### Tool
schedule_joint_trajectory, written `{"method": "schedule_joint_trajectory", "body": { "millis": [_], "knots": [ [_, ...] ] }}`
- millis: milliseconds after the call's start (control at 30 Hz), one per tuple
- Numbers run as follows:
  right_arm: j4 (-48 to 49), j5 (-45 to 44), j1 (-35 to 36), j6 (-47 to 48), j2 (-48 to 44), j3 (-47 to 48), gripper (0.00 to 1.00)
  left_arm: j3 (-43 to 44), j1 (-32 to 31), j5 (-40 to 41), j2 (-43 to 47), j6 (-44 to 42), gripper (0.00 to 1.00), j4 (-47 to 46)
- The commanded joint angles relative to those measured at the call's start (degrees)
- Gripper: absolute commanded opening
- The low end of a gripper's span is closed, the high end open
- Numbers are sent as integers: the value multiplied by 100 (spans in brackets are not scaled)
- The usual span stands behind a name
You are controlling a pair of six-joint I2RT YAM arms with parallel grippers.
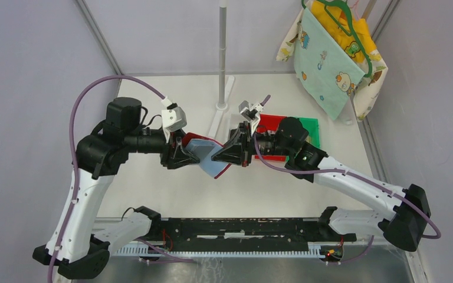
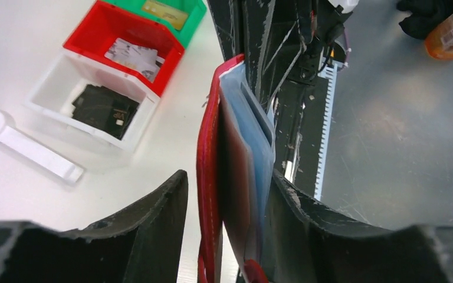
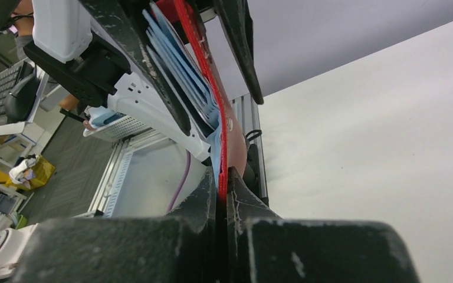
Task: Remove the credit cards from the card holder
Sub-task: Remove the credit card from the card holder.
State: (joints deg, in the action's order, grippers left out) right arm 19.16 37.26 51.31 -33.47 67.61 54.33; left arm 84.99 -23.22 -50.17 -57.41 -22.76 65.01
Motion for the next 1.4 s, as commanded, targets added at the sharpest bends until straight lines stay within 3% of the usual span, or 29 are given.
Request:
{"method": "schedule_joint_trajectory", "body": {
  "millis": [0, 200, 600, 1033, 1167, 1367],
  "knots": [
    [298, -350, 37, -229, -7, 179, 0, 99, -11, 2, 188, 160, 58, -419],
    [-62, -592, 37, -54, 4, 295, 0, 392, -13, -404, 44, -374, 59, 508],
    [-3, -434, 81, -107, -15, 365, 0, 341, -7, -234, 129, -330, 55, 299],
    [-17, -342, 150, -78, 15, 526, 0, 525, -7, -617, -141, -899, 51, 1105],
    [-37, -321, 203, -72, 32, 612, 0, 417, -14, -298, -83, -383, 51, 522],
    [-111, -280, 248, -65, 33, 654, 0, -96, -9, 1408, 366, 721, 50, -1271]
  ]
}}
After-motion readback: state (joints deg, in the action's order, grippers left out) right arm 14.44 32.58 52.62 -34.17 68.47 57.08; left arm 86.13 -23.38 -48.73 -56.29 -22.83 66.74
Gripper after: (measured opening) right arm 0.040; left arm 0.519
